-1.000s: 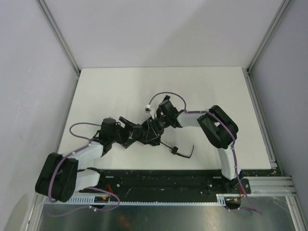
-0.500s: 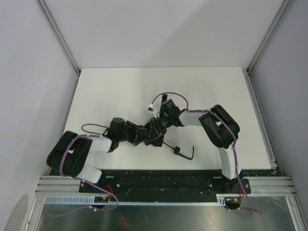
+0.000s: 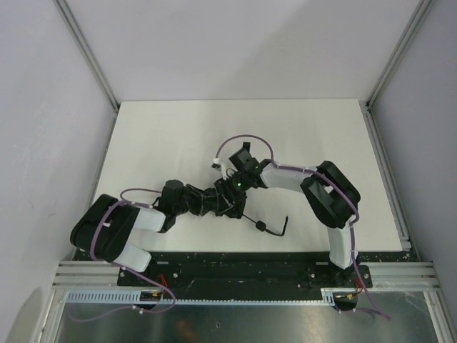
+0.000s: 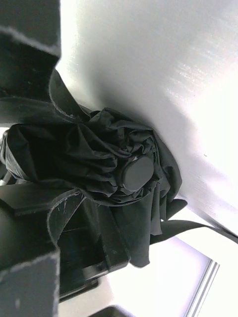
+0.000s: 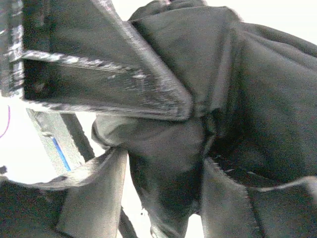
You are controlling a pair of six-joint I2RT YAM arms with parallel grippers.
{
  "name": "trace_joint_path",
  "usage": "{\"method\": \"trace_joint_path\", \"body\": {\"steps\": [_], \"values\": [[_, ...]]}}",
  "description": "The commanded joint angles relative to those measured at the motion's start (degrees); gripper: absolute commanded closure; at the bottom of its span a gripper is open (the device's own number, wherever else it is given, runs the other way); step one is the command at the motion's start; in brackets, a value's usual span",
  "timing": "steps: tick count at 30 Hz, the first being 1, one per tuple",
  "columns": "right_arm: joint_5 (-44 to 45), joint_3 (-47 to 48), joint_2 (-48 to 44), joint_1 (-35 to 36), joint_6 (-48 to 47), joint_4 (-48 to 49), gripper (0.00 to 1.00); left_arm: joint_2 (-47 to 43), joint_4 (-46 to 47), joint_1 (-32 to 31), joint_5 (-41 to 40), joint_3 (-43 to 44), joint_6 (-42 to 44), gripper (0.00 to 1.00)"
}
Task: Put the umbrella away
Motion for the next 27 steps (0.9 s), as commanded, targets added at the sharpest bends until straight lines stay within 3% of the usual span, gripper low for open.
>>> {"method": "trace_joint_path", "body": {"steps": [1, 3, 5, 12, 17, 22, 27], "values": [[10.1, 1.3, -7.5, 4.8, -6.6, -8.2, 0.27, 2.5, -8.8, -0.8, -4.0, -1.6, 3.0, 1.0], [14.9, 1.5, -10.7, 6.4, -7.8, -8.6, 0.1, 2.8, -10.9, -0.8, -3.0, -1.0, 2.9, 1.0], [20.4, 1.5, -13.4, 8.3, -10.9, -8.9, 0.03, 3.0, -14.9, -0.8, -2.4, 0.1, 3.1, 1.0], [48.3, 0.6, -13.3, 17.8, -19.9, -5.3, 0.01, 0.4, -29.6, -0.7, -3.5, 4.7, 4.8, 1.0], [59.3, -0.9, -9.2, 22.4, -22.9, 1.5, 0.01, -0.4, -32.3, -0.8, -2.8, 5.3, 4.1, 1.0], [66.6, -1.8, -2.8, 22.9, -24.4, 5.0, 0.14, 0.2, -33.4, -0.8, -1.8, 5.7, 3.8, 1.0], [63.9, -3.3, 1.0, 20.7, -21.9, 3.4, 0.48, -0.6, -35.8, -0.8, -1.8, 6.5, 4.0, 1.0]]}}
